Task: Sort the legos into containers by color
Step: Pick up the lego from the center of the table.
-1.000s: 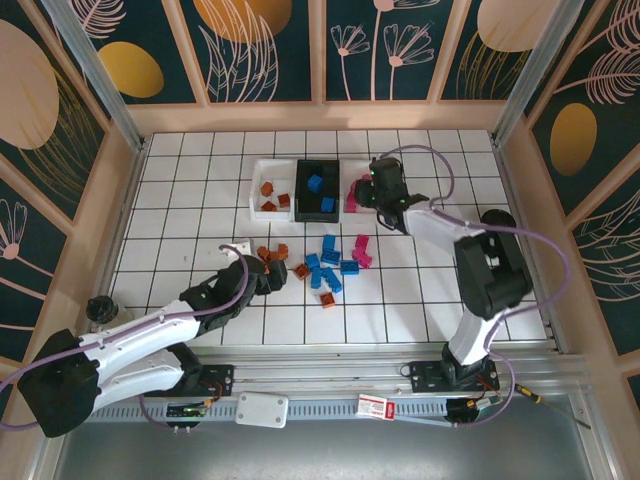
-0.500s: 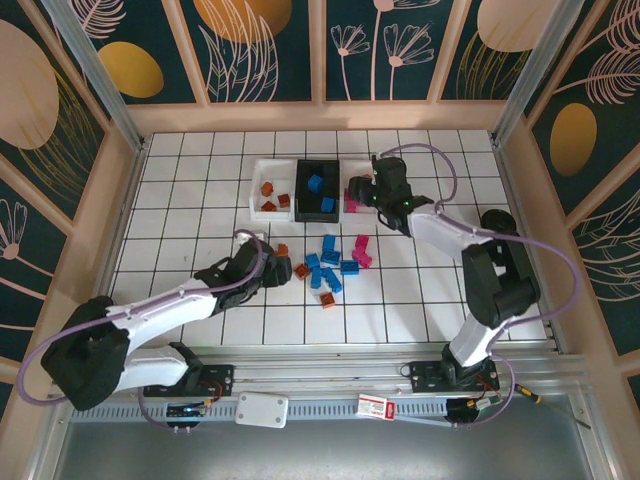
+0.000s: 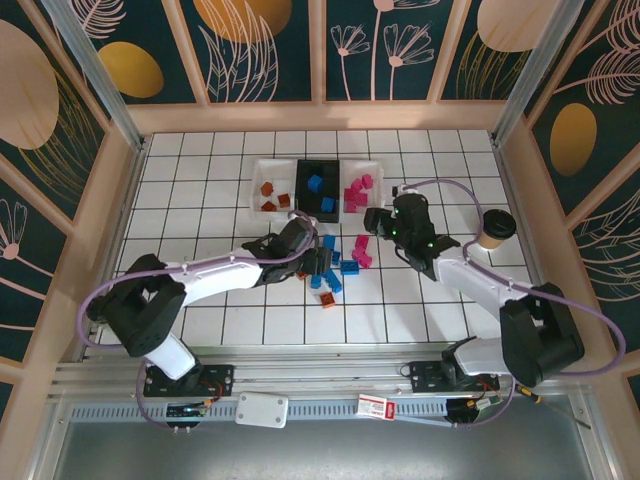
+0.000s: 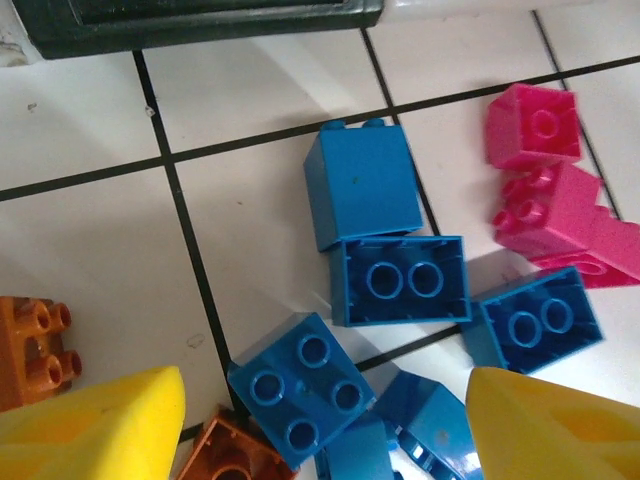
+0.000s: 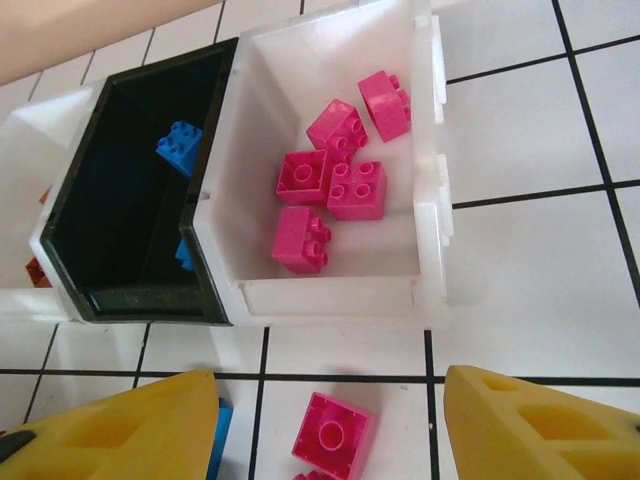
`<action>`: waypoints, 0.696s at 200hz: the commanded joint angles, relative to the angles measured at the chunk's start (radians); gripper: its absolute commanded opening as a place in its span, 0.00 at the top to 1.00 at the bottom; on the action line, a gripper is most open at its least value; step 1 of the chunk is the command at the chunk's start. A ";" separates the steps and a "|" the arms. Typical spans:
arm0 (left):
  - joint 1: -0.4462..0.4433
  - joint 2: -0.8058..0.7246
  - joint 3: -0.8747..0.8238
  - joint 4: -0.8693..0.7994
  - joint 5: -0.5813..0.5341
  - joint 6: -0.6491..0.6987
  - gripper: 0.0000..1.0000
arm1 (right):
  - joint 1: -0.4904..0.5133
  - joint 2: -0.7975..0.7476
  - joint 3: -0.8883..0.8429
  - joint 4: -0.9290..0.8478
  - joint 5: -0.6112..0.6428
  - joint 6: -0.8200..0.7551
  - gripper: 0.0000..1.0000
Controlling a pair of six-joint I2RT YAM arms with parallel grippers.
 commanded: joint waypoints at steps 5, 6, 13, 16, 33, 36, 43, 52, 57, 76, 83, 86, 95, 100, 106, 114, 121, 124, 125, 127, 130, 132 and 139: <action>0.005 0.043 0.051 -0.041 -0.041 0.031 0.26 | 0.000 -0.078 -0.030 -0.007 0.037 0.017 0.38; 0.004 0.045 0.051 -0.042 -0.041 0.031 0.26 | 0.000 -0.081 -0.031 -0.008 0.038 0.017 0.38; 0.004 0.058 0.051 -0.041 -0.041 0.033 0.26 | 0.000 -0.094 -0.038 -0.012 0.039 0.019 0.38; 0.005 0.063 0.051 -0.041 -0.041 0.033 0.26 | 0.000 -0.099 -0.041 -0.013 0.039 0.020 0.38; 0.004 0.117 0.080 -0.045 -0.044 0.034 0.26 | 0.000 -0.124 -0.058 -0.011 0.040 0.026 0.38; 0.005 0.124 0.082 -0.047 -0.047 0.034 0.27 | 0.000 -0.128 -0.060 -0.010 0.039 0.026 0.38; 0.005 0.136 0.088 -0.052 -0.057 0.033 0.29 | 0.000 -0.136 -0.064 -0.014 0.039 0.026 0.38; 0.004 0.148 0.091 -0.056 -0.066 0.030 0.33 | 0.000 -0.140 -0.068 -0.016 0.042 0.029 0.38; 0.004 0.149 0.090 -0.056 -0.066 0.028 0.34 | -0.001 -0.144 -0.070 -0.017 0.042 0.029 0.38; 0.005 0.153 0.083 -0.056 -0.071 0.026 0.36 | 0.000 -0.154 -0.077 -0.019 0.042 0.030 0.38; 0.004 0.155 0.080 -0.058 -0.074 0.027 0.39 | 0.000 -0.157 -0.078 -0.019 0.042 0.032 0.38; 0.004 0.154 0.078 -0.056 -0.073 0.026 0.41 | -0.001 -0.159 -0.078 -0.017 0.042 0.033 0.38; 0.004 0.155 0.074 -0.056 -0.071 0.024 0.47 | 0.000 -0.161 -0.078 -0.016 0.044 0.034 0.38; 0.004 0.154 0.072 -0.056 -0.072 0.022 0.49 | 0.000 -0.163 -0.078 -0.016 0.045 0.036 0.38; 0.005 0.151 0.069 -0.056 -0.071 0.020 0.50 | -0.001 -0.162 -0.078 -0.016 0.047 0.036 0.38; 0.004 0.146 0.063 -0.053 -0.072 0.019 0.51 | 0.000 -0.162 -0.077 -0.016 0.047 0.038 0.38; 0.004 0.139 0.062 -0.052 -0.072 0.016 0.53 | 0.000 -0.160 -0.074 -0.016 0.047 0.038 0.38; 0.004 0.137 0.062 -0.050 -0.073 0.015 0.54 | -0.001 -0.161 -0.074 -0.016 0.047 0.038 0.38; 0.004 0.136 0.063 -0.050 -0.072 0.015 0.55 | 0.000 -0.161 -0.074 -0.015 0.047 0.038 0.38; 0.005 0.134 0.063 -0.049 -0.073 0.015 0.55 | 0.000 -0.160 -0.073 -0.016 0.048 0.038 0.38; 0.005 0.131 0.062 -0.050 -0.074 0.014 0.57 | 0.000 -0.160 -0.072 -0.016 0.047 0.038 0.38; 0.004 0.129 0.062 -0.050 -0.075 0.014 0.58 | 0.000 -0.160 -0.072 -0.016 0.047 0.039 0.38; 0.004 0.121 0.062 -0.049 -0.077 0.013 0.62 | -0.001 -0.160 -0.072 -0.015 0.049 0.040 0.38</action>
